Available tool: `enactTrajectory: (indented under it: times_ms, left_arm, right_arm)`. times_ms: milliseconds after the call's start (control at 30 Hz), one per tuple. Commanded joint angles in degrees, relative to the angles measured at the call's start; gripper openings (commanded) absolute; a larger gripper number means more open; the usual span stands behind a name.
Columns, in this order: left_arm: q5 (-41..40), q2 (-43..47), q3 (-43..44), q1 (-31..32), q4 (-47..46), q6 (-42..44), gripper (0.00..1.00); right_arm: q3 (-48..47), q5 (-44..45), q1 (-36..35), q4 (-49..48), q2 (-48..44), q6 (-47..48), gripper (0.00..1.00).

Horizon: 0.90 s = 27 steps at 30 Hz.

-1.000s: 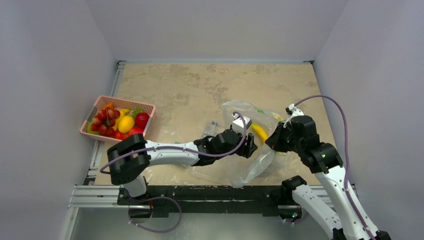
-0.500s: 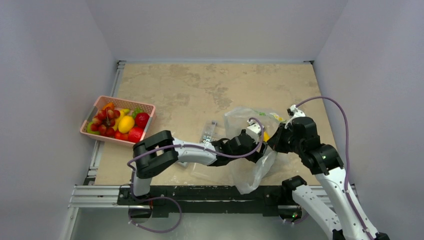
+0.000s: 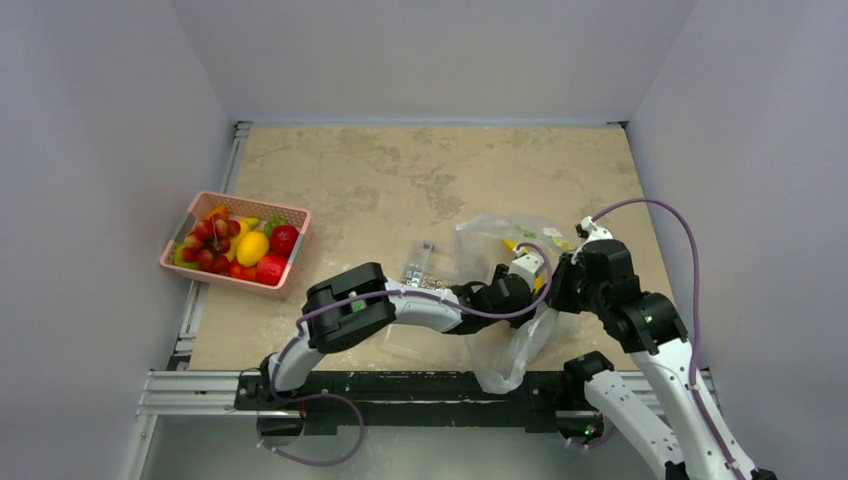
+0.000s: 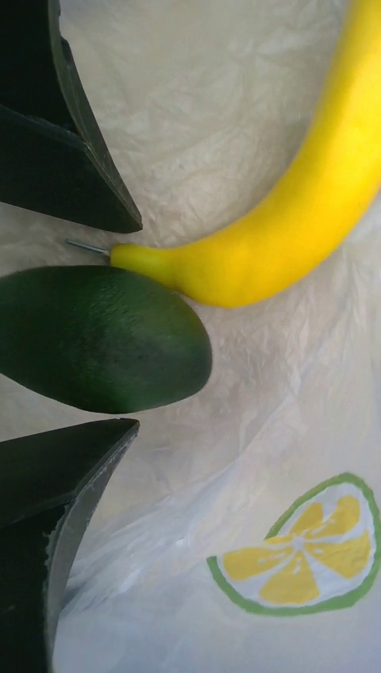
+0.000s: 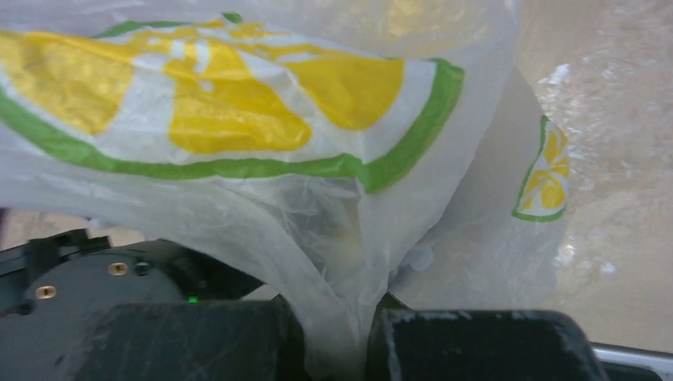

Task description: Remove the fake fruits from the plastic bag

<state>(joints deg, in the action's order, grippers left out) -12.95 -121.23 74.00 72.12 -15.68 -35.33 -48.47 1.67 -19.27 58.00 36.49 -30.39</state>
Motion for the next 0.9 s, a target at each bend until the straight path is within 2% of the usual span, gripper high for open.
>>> enactTrajectory:
  times_ms: [0,100,233,433,567,867]
  left_arm:
    - [-2.9,-3.2,5.2,1.6,2.9,1.3,0.84]
    - [-2.8,-3.2,5.4,1.5,3.2,2.5,0.69]
    - [-1.7,-0.1,2.8,1.6,2.5,3.3,0.43]
    - [0.5,8.2,-2.6,1.5,1.9,6.2,0.16]
    - [2.6,15.3,-5.6,1.3,2.7,8.4,0.08]
    - [12.6,31.0,-14.1,0.2,-0.4,10.5,0.06]
  right_arm:
    - [-0.7,-6.3,-1.0,-4.9,-0.5,-1.6,0.00]
    - [-0.7,-6.3,-1.0,-4.7,-0.7,-1.6,0.00]
    - [-0.6,-6.0,-1.0,-4.7,-0.8,-1.5,0.00]
    - [-0.1,-5.9,-1.0,-4.9,-1.0,-1.4,0.00]
    - [-0.2,-5.5,-0.9,-4.9,-1.3,-1.2,0.00]
    - [0.2,-2.1,-1.0,-5.4,-1.8,-2.6,0.00]
